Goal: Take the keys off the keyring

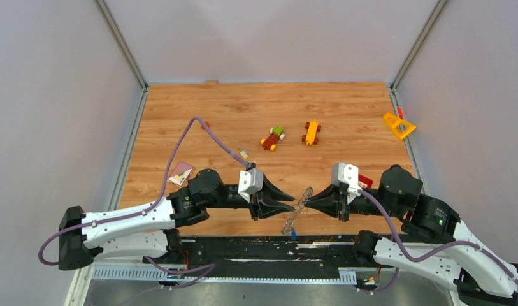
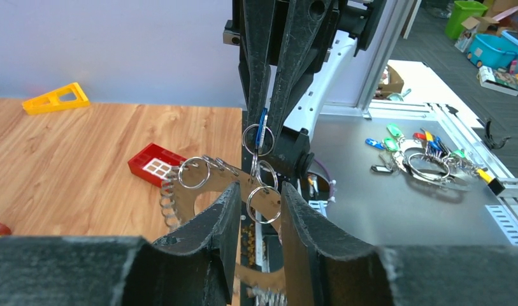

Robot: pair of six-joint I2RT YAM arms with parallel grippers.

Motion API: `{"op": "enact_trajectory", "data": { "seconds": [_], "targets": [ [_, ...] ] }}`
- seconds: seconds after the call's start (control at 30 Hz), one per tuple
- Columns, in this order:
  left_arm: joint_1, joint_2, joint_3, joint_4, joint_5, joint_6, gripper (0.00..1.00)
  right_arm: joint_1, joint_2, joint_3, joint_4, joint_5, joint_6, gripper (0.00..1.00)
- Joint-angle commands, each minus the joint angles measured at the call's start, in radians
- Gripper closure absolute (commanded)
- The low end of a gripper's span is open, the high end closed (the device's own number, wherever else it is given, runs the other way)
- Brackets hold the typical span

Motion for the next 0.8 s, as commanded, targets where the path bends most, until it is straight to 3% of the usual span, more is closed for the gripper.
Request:
{"op": "enact_trajectory", "data": {
  "seconds": [0.0,0.4,0.57,0.7,0.77],
  "targets": [
    [-0.001,0.021,0.048,0.056,0.018,-0.011,0.65,-0.002,-0.008,0.011,0.103,-0.024,0.003,1.00],
    [-0.006,0.083,0.095,0.044,0.021,-0.002,0.70,-0.002,0.007,0.009,0.122,-0.045,0.002,1.00],
    [-0.006,0.103,0.108,0.040,0.029,0.000,0.81,-0.002,0.010,0.012,0.127,-0.051,0.002,1.00],
    [-0.006,0.112,0.122,0.015,0.026,0.009,1.00,-0.002,0.011,0.021,0.118,-0.046,-0.004,1.00],
    [-0.006,0.109,0.128,-0.013,0.020,0.021,1.00,-0.002,0.008,0.028,0.105,-0.036,-0.008,1.00]
  ]
}}
